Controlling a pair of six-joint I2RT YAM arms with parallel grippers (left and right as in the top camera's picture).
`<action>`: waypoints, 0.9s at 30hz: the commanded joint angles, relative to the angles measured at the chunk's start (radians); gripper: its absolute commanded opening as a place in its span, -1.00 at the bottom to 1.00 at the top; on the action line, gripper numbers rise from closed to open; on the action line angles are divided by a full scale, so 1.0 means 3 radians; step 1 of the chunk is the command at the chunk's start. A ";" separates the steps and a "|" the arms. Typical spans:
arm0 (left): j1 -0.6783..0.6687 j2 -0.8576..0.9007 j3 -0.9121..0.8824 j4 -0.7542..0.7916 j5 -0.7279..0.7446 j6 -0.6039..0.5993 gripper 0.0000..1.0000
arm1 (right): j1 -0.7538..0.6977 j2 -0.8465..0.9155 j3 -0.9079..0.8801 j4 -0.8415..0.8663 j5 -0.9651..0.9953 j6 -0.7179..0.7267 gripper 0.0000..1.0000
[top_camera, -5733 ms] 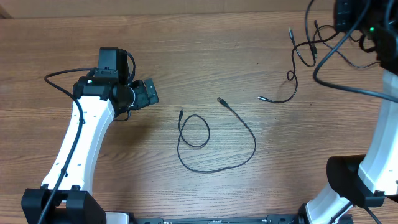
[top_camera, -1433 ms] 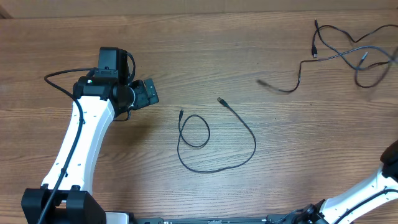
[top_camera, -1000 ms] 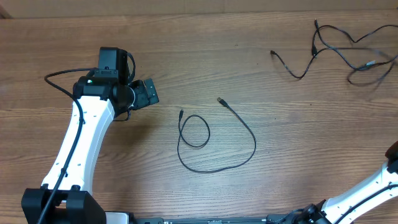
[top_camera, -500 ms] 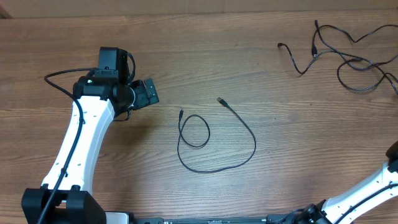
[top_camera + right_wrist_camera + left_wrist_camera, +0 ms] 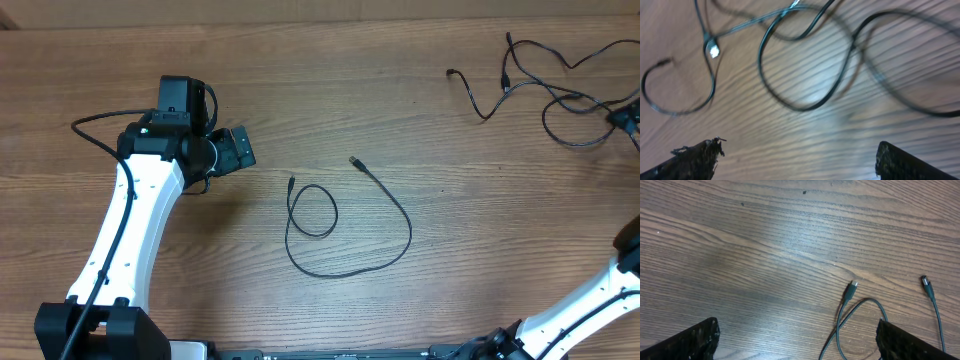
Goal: Untangle cables
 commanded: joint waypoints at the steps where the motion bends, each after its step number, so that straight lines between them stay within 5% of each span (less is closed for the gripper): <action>1: 0.0009 0.0011 0.0050 0.0014 -0.0022 0.0050 1.00 | 0.0168 -0.0005 -0.0001 -0.0159 0.0137 -0.0117 1.00; 14: 0.0009 0.0011 0.0050 0.0014 -0.0022 0.0050 0.99 | 0.0477 0.0005 -0.0003 -0.0367 0.1573 0.0435 1.00; 27: 0.0009 0.0011 0.0050 0.0014 -0.0022 0.0050 1.00 | 0.0474 0.0270 -0.0003 -0.0385 0.1686 0.0446 1.00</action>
